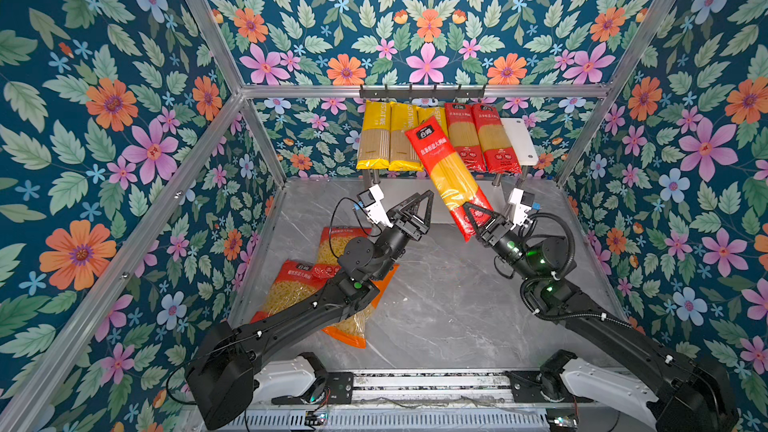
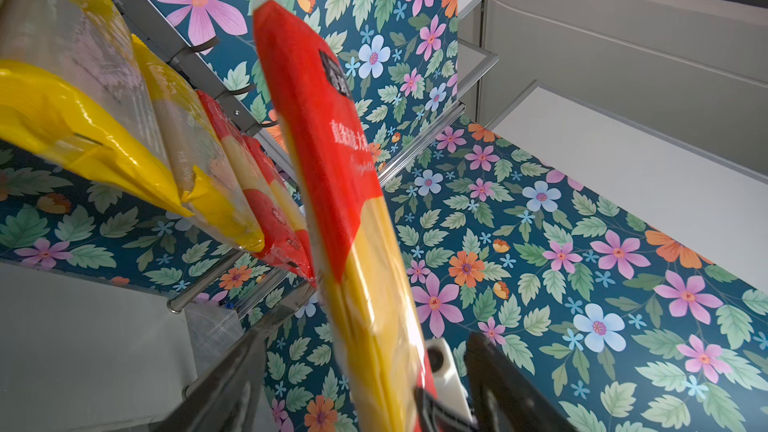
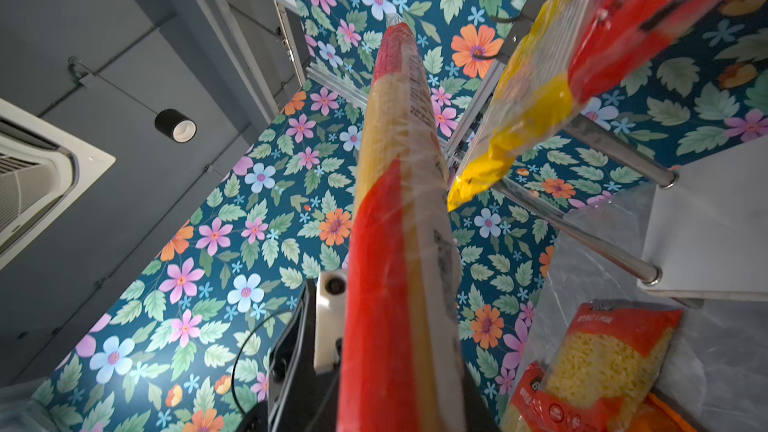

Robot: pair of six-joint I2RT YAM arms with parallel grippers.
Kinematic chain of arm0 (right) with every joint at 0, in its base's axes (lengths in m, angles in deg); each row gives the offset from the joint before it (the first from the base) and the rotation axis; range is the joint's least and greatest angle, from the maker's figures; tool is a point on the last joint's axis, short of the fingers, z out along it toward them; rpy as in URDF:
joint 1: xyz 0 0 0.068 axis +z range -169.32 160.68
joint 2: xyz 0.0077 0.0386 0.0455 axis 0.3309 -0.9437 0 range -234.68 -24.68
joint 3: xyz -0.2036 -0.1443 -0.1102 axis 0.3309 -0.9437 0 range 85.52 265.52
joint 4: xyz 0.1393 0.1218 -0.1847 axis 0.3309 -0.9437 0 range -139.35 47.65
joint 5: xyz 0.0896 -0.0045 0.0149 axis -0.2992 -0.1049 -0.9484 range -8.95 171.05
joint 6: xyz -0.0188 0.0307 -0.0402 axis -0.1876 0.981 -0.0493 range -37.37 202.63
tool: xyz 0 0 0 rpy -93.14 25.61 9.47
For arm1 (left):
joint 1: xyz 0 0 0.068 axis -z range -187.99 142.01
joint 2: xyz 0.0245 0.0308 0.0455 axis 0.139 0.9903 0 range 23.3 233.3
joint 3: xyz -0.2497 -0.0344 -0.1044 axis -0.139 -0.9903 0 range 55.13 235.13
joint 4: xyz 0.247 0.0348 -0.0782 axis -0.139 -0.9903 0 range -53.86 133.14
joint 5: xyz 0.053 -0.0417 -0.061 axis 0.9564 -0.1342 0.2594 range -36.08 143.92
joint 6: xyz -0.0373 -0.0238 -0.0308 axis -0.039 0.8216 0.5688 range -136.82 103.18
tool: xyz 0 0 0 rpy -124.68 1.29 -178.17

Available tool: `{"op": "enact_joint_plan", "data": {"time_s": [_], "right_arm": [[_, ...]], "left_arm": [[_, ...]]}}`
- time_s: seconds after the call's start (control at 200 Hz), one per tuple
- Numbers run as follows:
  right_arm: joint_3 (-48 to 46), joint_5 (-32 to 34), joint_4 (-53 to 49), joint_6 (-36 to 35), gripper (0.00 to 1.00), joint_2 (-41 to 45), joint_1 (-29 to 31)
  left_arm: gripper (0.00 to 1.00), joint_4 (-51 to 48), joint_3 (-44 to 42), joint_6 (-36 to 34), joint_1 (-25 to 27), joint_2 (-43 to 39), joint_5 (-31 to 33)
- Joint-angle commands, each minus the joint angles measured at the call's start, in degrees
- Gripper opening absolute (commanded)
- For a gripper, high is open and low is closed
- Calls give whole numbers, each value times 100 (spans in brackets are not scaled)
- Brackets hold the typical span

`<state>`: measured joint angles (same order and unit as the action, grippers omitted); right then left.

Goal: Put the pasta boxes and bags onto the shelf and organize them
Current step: 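Carry the red pack with the right gripper toward the shelf end while the left releases, then stand the red pack at the end of the upper shelf row with the right gripper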

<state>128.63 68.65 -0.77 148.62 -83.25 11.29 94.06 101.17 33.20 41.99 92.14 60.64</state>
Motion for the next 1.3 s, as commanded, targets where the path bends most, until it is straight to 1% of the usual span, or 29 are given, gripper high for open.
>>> {"op": "enact_joint_plan", "data": {"time_s": [0.0, 0.065, 0.095, 0.14, 0.21, 0.245, 0.305, 0.34, 0.39, 0.515, 0.6, 0.66, 0.79, 0.865, 0.945, 1.005, 1.135, 1.295], "right_arm": [[759, -174, -184, 223, 0, 120, -498], [1438, -264, -1414, 247, 0, 266, -1008], [1775, -307, -2275, 248, 0, 300, -1268], [2340, -442, -3292, 130, 0, 290, -1719], [2946, -758, -4428, 92, 0, 188, -2482], [3066, -1044, -4627, 243, 0, 120, -2905], [3153, -1583, -4668, 609, 0, -41, -3533], [3183, -1873, -4633, 823, 0, -143, -3801], [3182, -2093, -4474, 1031, 0, -295, -4014], [3305, -2295, -4153, 1100, 0, -761, -4067], [3374, -2438, -3917, 1126, 0, -1138, -4072], [3401, -2402, -3950, 1117, 0, -1321, -4072], [3466, -2058, -4054, 1006, 0, -1494, -3855], [3613, -1685, -4251, 843, 0, -1588, -3591], [3654, -1100, -4218, 743, 0, -1709, -3307], [3759, -929, -4140, 722, 0, -1919, -3214], [4083, -1006, -4194, 627, 0, -2375, -3209], [4126, -1304, -4176, 613, 0, -2629, -3219]], "left_arm": [[78, -331, -149, -258, 4, -182, -48], [79, -773, -279, -376, 23, -288, -33], [79, -1025, -330, -432, 21, -301, -54], [79, -1413, -394, -527, 30, -278, -122], [79, -1845, -562, -668, 58, -186, -208], [79, -1900, -705, -722, 122, -146, -163], [78, -1852, -939, -756, 278, -78, 18], [78, -1833, -1018, -775, 382, -27, 148], [78, -1831, -1070, -819, 527, 67, 287], [78, -1831, -1004, -985, 837, 373, 526], [78, -1775, -948, -985, 908, 595, 545], [77, -1735, -915, -980, 940, 715, 539], [77, -1650, -891, -925, 983, 904, 554], [77, -1570, -865, -907, 991, 1002, 541], [77, -1593, -763, -914, 1000, 1119, 459], [77, -1713, -649, -947, 1029, 1166, 423], [77, -1822, -601, -1086, 1122, 1187, 520], [77, -1835, -585, -1125, 1146, 1267, 561]]}}
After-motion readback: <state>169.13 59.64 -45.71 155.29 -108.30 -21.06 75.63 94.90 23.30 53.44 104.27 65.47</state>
